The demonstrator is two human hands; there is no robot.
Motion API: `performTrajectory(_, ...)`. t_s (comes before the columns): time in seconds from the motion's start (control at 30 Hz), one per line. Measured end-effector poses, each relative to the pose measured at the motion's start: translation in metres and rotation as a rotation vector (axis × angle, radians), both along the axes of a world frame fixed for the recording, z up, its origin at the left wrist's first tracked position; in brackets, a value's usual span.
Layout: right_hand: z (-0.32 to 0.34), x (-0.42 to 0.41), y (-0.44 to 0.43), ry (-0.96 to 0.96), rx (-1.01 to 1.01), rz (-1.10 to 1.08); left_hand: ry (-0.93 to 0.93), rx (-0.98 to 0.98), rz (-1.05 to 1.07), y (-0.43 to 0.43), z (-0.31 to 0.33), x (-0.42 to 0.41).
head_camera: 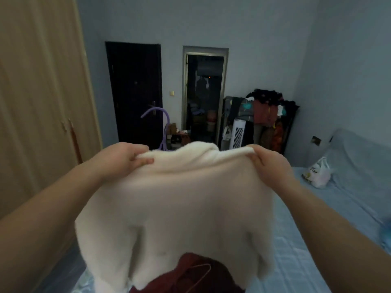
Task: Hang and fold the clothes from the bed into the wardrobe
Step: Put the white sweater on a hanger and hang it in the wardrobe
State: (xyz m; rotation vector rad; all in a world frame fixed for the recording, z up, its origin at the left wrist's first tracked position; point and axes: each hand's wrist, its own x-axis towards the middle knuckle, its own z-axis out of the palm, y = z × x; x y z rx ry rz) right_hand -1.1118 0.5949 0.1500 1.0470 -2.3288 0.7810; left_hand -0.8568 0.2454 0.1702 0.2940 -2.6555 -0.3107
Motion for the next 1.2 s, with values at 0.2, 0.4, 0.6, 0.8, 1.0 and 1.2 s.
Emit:
performTrajectory(0.2,0.020,-0.026,0.013,-0.606,0.159,0.147,0.271,0.154,-0.109,0.032,0.003,-0.027)
performTrajectory(0.4,0.039,-0.019,0.022,-0.301,0.028,0.157,0.200,0.210,-0.077,0.055,-0.017,-0.051)
performTrajectory(0.6,0.009,0.007,-0.015,-0.061,0.559,0.096,0.145,0.180,-0.056,0.073,-0.021,-0.066)
performTrajectory(0.8,0.028,-0.008,-0.009,-0.305,0.328,0.381,0.033,0.049,-0.112,0.073,-0.011,-0.052)
performTrajectory(1.0,0.037,0.002,-0.020,-0.476,0.304,0.496,0.102,-0.119,-0.159,0.089,0.018,-0.046)
performTrajectory(1.2,0.045,0.008,-0.005,-0.466,0.160,0.404,0.015,0.014,-0.101,0.088,0.014,-0.044)
